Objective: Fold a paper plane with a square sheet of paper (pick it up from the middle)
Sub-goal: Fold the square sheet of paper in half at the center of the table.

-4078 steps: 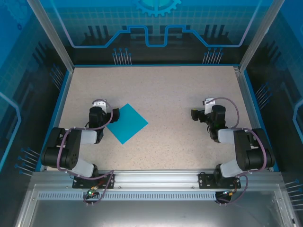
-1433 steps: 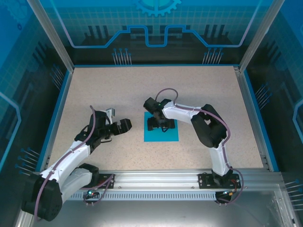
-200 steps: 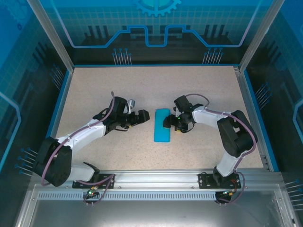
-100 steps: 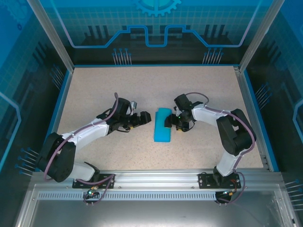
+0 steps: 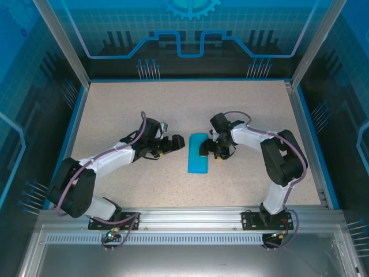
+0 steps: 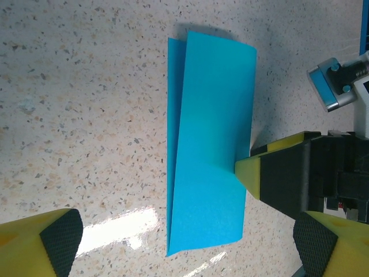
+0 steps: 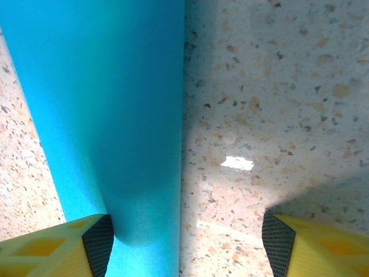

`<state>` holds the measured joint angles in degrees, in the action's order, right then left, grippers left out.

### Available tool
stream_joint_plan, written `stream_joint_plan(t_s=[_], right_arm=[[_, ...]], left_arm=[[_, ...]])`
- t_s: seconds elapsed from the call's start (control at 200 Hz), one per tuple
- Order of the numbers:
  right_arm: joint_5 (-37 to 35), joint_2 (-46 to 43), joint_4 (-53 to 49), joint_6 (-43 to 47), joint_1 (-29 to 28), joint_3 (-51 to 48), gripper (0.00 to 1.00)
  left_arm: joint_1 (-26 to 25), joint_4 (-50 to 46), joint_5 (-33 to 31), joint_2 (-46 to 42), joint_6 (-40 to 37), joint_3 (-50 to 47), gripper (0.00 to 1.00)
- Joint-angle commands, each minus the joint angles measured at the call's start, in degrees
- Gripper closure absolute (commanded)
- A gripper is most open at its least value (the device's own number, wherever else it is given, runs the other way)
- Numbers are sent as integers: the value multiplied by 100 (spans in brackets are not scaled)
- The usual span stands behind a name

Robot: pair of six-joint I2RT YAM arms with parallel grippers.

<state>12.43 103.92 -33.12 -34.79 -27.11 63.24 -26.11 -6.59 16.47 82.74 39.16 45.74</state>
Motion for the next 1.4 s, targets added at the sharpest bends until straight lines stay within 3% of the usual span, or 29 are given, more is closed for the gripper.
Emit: stream_joint_plan(t_s=[0.0,0.77,1.14,1.395], right_arm=[[-48,224,-263,170,-75,160,26],[-152,919,-770,239,-136,645,23],[-324,1103,-945,227,-135,699,23],[-434,1249,-1055,322,-171,777,23]], left_arm=[[-41,67,-34,66,102,235,3],[-39,45,32,133,52,296,9],[-38,40,188,291,22,404,39],[-43,161,321,501,90,463,46]])
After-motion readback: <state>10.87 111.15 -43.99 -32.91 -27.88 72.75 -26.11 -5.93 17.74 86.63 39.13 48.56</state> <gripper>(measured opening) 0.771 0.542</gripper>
